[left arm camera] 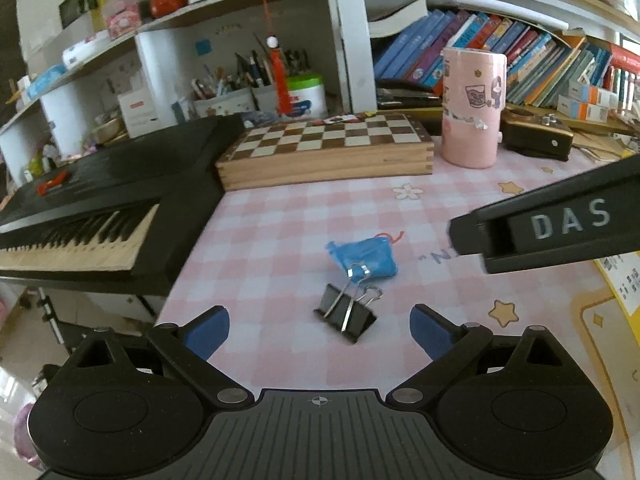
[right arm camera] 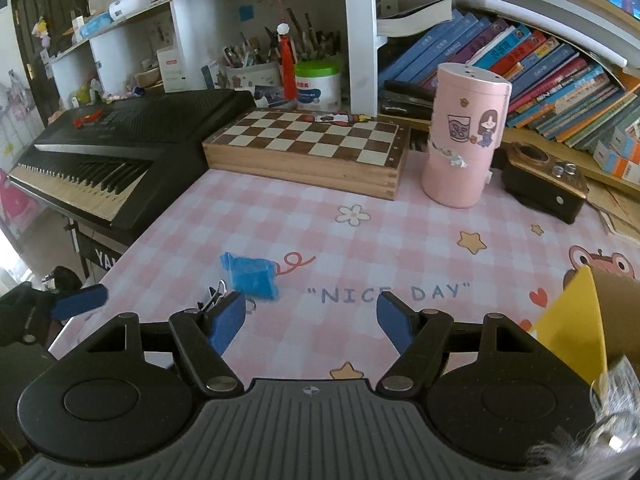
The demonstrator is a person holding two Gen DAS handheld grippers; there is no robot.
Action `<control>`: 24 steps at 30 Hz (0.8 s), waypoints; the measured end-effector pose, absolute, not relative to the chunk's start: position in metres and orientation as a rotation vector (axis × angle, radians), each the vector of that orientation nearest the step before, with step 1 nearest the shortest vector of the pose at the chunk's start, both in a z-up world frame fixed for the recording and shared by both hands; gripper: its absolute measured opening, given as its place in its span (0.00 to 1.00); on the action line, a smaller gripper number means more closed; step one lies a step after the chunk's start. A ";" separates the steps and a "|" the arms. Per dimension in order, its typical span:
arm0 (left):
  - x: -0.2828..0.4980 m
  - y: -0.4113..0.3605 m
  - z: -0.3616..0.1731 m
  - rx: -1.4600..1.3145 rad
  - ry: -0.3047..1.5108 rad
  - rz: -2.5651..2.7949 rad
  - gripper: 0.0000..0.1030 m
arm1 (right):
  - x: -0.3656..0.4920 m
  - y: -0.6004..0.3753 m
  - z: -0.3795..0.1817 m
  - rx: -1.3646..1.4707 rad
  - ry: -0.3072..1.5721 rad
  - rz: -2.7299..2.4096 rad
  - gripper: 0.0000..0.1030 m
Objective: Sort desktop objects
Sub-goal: 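Move both tools toward the black binder clip and blue plastic bag, then grasp the black binder clip with the left tool while the right tool grasps the blue bag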
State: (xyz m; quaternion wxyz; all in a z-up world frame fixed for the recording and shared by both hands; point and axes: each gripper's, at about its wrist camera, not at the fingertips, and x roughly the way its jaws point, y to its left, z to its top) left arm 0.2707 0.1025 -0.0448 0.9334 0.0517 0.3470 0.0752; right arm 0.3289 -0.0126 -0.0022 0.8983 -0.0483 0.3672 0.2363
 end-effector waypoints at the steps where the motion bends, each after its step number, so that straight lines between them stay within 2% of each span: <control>1: 0.274 0.101 -0.047 0.109 0.711 0.151 0.94 | 0.331 -0.011 -0.003 -0.101 0.763 0.490 0.69; 4: 0.284 0.099 -0.051 0.116 0.712 0.161 0.91 | 0.337 -0.011 -0.004 -0.097 0.765 0.492 0.69; 12: 0.298 0.092 -0.062 0.119 0.724 0.155 0.90 | 0.348 -0.012 -0.009 -0.095 0.777 0.479 0.70; 18: 0.315 0.087 -0.073 0.120 0.736 0.154 0.70 | 0.354 -0.011 -0.011 -0.106 0.785 0.472 0.70; 22: 0.323 0.092 -0.080 0.113 0.757 0.178 0.47 | 0.360 -0.013 -0.014 -0.099 0.798 0.466 0.69; 23: 0.323 0.094 -0.080 0.109 0.756 0.179 0.35 | 0.361 -0.012 -0.014 -0.103 0.798 0.468 0.69; 24: 0.322 0.096 -0.080 0.107 0.756 0.177 0.35 | 0.361 -0.011 -0.014 -0.106 0.799 0.472 0.69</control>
